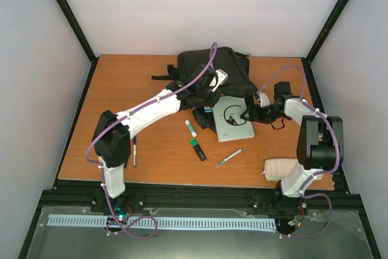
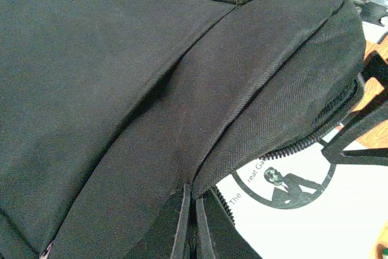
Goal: Pack the student bag
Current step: Place the book in the student bag.
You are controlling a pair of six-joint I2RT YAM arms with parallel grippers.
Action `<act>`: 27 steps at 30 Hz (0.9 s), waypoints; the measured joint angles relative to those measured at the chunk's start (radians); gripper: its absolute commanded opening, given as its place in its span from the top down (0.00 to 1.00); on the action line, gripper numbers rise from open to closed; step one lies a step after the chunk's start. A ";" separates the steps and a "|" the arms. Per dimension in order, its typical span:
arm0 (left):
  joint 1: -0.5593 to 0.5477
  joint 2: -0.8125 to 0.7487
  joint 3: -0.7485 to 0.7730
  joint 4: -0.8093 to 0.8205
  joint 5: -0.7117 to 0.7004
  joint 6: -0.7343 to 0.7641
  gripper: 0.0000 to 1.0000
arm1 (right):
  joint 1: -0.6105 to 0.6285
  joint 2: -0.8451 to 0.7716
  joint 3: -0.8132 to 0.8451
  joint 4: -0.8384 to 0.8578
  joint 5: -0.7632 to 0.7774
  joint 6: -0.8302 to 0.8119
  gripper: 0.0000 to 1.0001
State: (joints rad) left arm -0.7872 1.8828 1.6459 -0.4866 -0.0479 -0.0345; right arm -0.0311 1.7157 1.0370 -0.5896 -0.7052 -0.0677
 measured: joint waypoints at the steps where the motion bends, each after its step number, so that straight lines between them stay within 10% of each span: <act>1: 0.000 -0.002 -0.003 0.000 0.000 0.000 0.99 | 0.000 -0.009 -0.004 -0.006 0.008 -0.018 0.33; 27: 0.000 -0.003 -0.008 0.000 0.015 0.000 0.99 | 0.006 -0.363 -0.287 -0.103 0.288 -0.852 0.31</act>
State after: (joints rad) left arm -0.7872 1.8797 1.6379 -0.4862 -0.0326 -0.0341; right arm -0.0254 1.3525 0.7498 -0.6926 -0.4175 -0.9199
